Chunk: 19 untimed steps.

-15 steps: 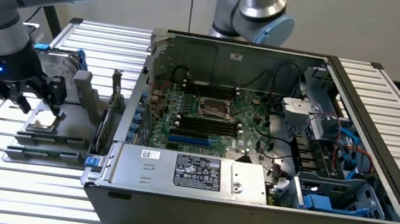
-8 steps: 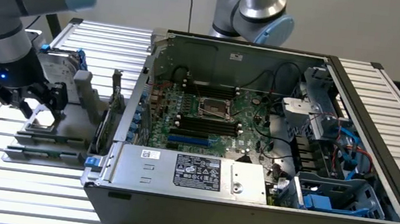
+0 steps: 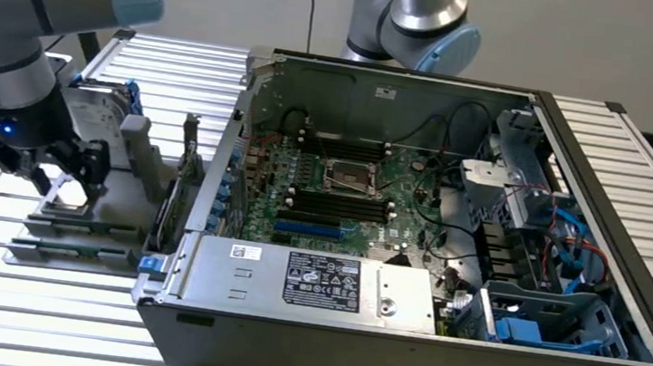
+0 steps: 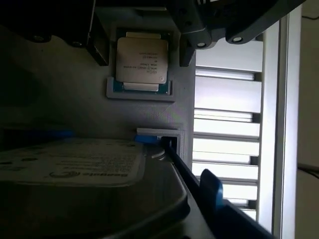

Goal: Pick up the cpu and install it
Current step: 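Pick up the cpu and move it towards the insertion slot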

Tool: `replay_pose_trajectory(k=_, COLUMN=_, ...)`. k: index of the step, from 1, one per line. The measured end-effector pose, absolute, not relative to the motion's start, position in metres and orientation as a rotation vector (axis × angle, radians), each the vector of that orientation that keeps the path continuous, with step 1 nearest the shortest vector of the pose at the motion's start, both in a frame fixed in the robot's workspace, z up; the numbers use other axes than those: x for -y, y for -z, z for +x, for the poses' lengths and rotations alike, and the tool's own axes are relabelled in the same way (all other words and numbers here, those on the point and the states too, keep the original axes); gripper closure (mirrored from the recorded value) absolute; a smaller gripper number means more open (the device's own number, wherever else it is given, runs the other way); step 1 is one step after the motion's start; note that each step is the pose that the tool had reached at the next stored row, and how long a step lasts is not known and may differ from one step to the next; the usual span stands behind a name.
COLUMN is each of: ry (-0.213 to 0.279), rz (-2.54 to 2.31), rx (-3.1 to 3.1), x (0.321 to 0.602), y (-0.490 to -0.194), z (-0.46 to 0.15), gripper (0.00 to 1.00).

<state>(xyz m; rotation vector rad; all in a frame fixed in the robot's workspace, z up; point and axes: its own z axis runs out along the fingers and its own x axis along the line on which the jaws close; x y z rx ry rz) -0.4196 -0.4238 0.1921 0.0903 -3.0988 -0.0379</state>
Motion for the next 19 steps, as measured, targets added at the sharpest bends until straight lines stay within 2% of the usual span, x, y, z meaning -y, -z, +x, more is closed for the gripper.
replay_pose_trajectory(k=19, ry=0.029, rz=0.079, rx=3.095, x=0.4214, y=-0.1846, z=-0.4167, gripper=0.33)
